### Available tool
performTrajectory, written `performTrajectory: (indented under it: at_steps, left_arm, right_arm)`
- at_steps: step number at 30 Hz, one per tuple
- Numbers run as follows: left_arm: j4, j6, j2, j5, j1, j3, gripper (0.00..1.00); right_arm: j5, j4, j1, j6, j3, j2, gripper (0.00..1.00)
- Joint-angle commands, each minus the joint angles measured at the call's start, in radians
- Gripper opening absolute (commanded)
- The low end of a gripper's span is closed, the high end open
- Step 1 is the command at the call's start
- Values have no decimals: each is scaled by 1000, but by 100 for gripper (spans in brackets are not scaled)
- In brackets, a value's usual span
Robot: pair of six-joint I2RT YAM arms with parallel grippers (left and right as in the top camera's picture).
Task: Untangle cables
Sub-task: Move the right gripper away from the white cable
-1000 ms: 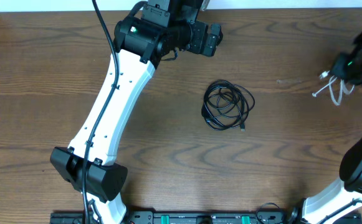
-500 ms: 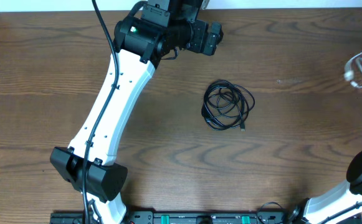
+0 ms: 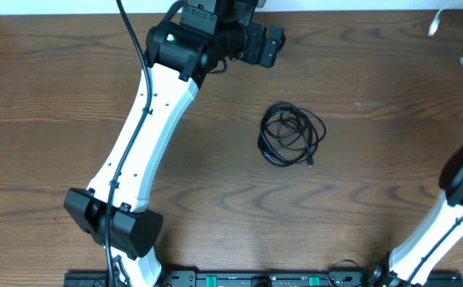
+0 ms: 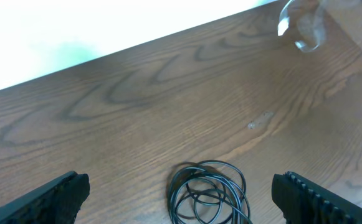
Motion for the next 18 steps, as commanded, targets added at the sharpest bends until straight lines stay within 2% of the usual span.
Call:
performTrajectory:
  at_steps: [1,4,5,6,8,9,13,18]
  left_arm:
    - [0,10,5,-14,2,16,98]
    - [0,10,5,-14,2,16,98]
    - [0,10,5,-14,2,15,98]
    - [0,10,5,-14,2,15,98]
    - [0,10,5,-14,2,15,98]
    - [0,10,5,-14,2,15,98]
    - [-1,10,5,-14,2,15,98]
    - [1,37,5,-14,2,15,98]
  right_arm:
    - [3,-6,10,21,20,132,5]
    - [19,-35,8,21,20,190,57]
    - [37,-61,7,21,20,196,71]
    - [50,-87,5,21,20,198,82]
    - [80,-156,-4,19,20,196,96]
    - [82,-177,-9,14,21,196,99]
    - [61,-297,-38,4,39,183,99]
    - [9,-497,-51,-93,109,85,99]
